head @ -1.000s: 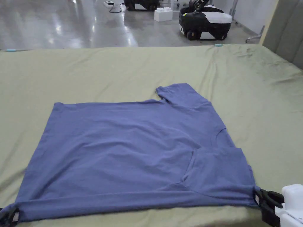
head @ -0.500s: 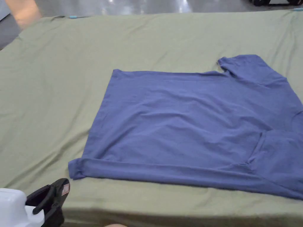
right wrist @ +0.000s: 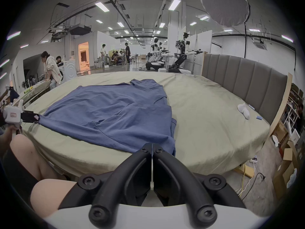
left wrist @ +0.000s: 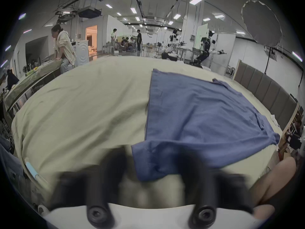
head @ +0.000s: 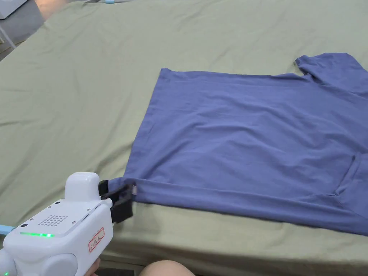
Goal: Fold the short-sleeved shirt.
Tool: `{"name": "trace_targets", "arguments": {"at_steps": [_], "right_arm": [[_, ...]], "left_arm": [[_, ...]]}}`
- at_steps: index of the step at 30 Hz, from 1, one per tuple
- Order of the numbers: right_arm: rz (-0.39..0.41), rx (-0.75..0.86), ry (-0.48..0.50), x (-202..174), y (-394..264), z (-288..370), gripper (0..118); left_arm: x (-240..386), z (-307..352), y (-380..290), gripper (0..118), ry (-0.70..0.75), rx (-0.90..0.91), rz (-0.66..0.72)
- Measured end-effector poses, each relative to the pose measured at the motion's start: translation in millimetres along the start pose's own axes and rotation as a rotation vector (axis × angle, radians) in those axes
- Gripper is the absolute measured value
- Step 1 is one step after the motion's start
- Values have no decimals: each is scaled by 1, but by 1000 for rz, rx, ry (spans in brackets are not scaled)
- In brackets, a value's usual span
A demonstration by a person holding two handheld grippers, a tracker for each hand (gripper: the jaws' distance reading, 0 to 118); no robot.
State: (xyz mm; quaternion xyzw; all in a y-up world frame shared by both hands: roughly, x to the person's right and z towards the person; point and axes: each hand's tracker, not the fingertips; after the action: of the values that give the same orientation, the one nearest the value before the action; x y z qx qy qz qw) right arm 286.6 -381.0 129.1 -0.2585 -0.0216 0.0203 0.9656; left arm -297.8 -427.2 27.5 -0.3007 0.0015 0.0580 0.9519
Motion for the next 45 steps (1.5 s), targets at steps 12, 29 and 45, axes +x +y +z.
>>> {"name": "trace_targets", "arguments": {"at_steps": [12,29,45], "right_arm": [[32,-3,-127,4,4,-26,12],[-47,-166,-4,16,8,-73,6],[60,-150,34,31,151,-130,6]], "left_arm": [[11,17,-4,2,25,31,-53],[27,34,20,2,38,29,-96],[17,-34,159,2,-72,-152,-91]]}}
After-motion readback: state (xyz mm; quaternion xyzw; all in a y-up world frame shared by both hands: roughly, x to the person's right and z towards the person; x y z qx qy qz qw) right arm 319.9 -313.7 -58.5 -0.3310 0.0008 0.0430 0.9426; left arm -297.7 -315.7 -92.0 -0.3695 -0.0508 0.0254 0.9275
